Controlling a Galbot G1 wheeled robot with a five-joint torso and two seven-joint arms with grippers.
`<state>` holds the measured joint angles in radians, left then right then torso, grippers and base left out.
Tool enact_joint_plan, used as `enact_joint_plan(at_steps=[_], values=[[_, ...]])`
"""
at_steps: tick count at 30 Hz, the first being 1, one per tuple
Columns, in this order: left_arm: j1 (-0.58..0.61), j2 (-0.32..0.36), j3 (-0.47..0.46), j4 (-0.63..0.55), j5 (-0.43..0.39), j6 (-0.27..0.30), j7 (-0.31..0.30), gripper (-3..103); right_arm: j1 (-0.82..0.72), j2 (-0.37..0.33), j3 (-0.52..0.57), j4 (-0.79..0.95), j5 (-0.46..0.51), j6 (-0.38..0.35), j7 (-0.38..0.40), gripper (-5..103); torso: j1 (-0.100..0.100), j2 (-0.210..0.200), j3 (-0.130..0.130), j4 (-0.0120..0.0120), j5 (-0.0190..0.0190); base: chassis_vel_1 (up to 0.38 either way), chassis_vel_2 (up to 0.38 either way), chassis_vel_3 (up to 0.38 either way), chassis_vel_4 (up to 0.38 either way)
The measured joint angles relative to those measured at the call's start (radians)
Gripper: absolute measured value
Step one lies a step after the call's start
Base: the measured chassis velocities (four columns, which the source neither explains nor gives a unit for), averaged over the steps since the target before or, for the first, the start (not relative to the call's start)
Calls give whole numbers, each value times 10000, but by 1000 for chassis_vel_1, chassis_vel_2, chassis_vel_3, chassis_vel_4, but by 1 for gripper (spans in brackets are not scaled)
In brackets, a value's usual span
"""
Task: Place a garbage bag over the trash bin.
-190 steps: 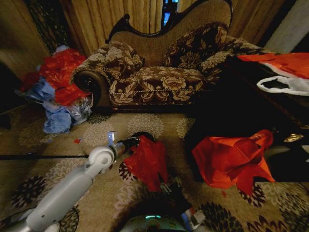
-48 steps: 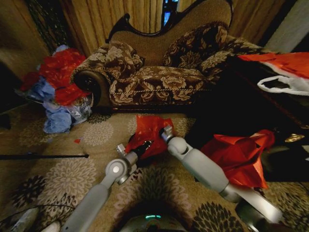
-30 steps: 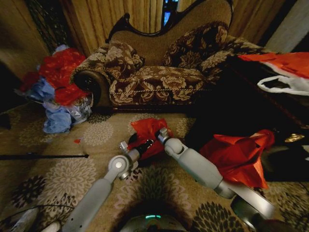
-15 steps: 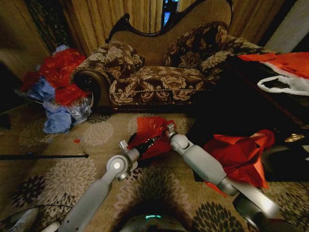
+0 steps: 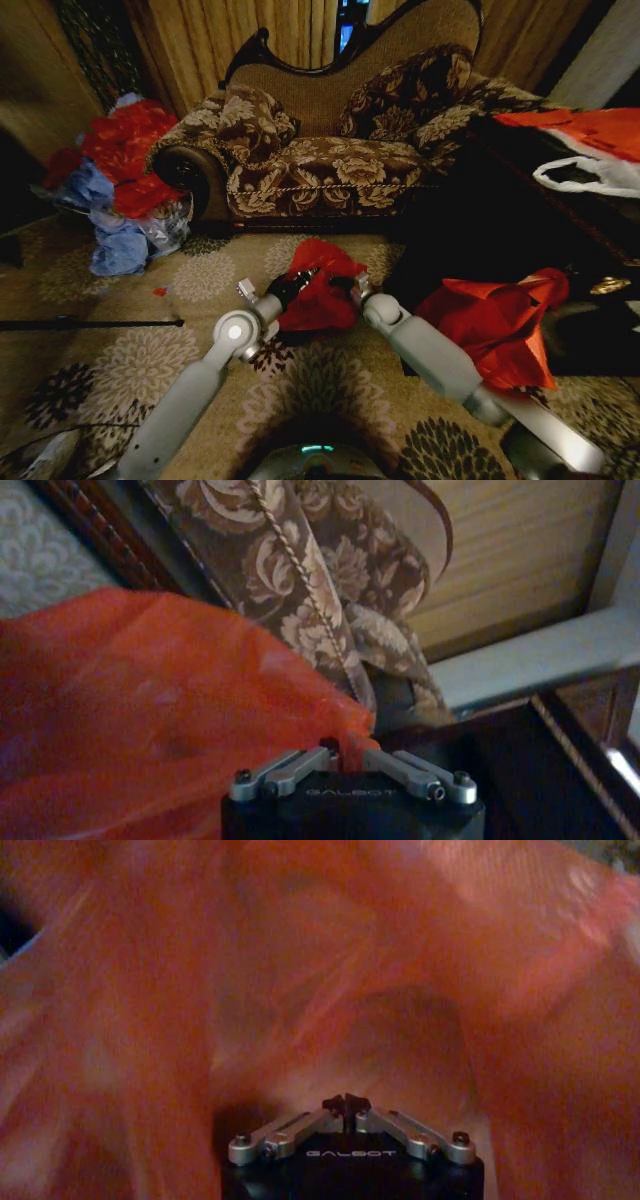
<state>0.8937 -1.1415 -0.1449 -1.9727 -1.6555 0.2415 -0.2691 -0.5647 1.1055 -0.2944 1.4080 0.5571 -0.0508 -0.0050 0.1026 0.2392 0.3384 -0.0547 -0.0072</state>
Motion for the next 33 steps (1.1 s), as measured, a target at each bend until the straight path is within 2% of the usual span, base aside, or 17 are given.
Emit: enact_joint_plan(at_steps=[8,15,20,30,33], values=[[-61,-720,-151,288,-74,-431,-45,0,-907,212,330,637,-196,60,123,0,-1,0,0,2,1,0,0,0,0],[-307,-1379,-308,760,-273,-676,-205,0,-1291,884,588,855,-442,207,295,0,0,0,0,1,2,0,0,0,0],[-80,-1379,-338,667,-299,-691,-305,0,-1139,1208,613,981,-497,108,332,0,0,0,0,3,1,0,0,0,0],[610,-1200,-584,141,-463,-698,-376,0,-947,1206,503,1591,-362,-458,419,0,-1,0,0,2,0,0,0,0,0],[749,-1280,-518,-100,-471,-696,-399,0,-871,1668,354,1049,-469,-434,427,0,-1,0,0,3,2,0,0,0,0]])
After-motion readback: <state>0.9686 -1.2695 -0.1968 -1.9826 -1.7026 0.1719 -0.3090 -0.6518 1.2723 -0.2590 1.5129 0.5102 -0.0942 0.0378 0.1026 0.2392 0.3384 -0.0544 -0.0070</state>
